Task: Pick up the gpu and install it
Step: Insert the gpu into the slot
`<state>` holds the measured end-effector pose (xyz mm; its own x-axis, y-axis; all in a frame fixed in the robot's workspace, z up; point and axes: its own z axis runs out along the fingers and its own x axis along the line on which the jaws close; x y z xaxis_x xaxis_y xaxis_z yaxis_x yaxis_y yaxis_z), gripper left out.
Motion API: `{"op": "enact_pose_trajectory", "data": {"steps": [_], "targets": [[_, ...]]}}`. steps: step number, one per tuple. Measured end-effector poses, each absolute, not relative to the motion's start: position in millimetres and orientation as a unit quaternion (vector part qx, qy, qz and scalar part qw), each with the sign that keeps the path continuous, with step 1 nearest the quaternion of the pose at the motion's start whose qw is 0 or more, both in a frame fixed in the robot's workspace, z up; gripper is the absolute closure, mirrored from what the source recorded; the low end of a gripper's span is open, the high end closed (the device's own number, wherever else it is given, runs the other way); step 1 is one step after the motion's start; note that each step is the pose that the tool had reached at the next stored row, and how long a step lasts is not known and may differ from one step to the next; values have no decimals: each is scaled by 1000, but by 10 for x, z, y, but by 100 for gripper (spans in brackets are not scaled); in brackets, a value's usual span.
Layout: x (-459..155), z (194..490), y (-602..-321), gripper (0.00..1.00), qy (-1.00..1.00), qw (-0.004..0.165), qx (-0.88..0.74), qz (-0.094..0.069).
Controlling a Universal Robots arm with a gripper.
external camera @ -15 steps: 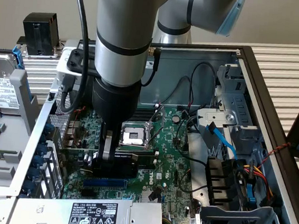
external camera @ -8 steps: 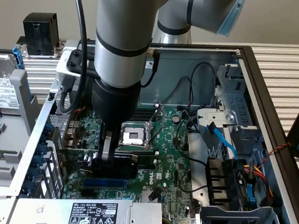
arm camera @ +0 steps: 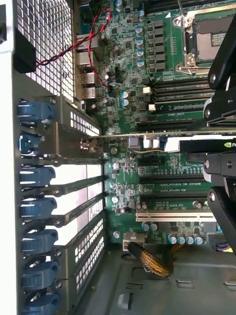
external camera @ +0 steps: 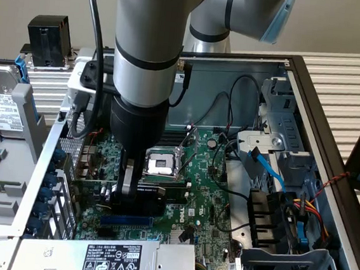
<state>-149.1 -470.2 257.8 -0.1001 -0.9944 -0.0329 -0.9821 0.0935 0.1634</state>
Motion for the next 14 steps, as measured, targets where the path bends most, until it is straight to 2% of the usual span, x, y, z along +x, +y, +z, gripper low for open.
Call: {"op": "enact_pose_trajectory", "data": {"steps": [14], "targets": [[-1490,2578,-4697,73,-737,44,670,-71]]}}
